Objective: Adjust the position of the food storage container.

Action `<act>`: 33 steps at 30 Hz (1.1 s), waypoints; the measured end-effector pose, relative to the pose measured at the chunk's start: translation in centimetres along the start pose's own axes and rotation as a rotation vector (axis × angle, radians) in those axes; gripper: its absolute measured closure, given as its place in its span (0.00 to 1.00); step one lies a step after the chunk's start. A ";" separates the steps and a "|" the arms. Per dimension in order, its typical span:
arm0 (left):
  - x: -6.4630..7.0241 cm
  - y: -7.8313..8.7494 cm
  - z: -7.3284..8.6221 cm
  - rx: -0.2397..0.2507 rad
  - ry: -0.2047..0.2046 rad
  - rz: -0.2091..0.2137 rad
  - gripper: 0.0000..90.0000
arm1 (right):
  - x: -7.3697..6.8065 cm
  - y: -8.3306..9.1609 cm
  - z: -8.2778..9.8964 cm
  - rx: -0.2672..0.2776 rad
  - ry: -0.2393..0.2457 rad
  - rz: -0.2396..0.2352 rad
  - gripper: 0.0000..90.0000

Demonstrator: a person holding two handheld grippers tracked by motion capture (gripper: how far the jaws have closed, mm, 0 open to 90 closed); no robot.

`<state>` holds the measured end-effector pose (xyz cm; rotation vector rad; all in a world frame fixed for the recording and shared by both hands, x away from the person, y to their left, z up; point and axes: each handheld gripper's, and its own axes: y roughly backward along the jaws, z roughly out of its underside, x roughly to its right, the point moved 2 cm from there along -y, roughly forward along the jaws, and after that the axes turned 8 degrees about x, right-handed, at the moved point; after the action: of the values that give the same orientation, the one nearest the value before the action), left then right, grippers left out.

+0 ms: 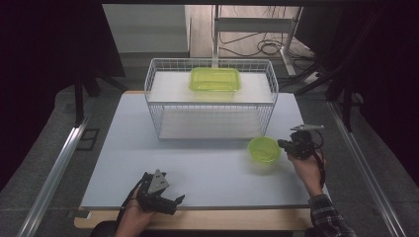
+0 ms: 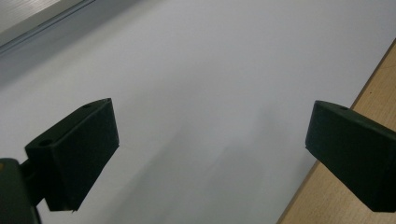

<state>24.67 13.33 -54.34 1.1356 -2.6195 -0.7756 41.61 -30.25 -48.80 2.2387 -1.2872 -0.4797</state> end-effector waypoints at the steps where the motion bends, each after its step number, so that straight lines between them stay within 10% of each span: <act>1: 0.0 0.0 0.0 -0.001 -0.001 0.000 0.03 | -0.6 -0.1 0.1 -0.005 0.007 -0.010 0.98; 33: 0.2 -0.1 0.0 -0.011 -0.010 0.006 0.03 | -6.1 -1.3 1.7 -0.074 0.045 -0.177 0.97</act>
<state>24.61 13.17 -54.43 1.1235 -2.6224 -0.7956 38.63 -24.78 -50.66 2.2976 -1.0369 -0.5286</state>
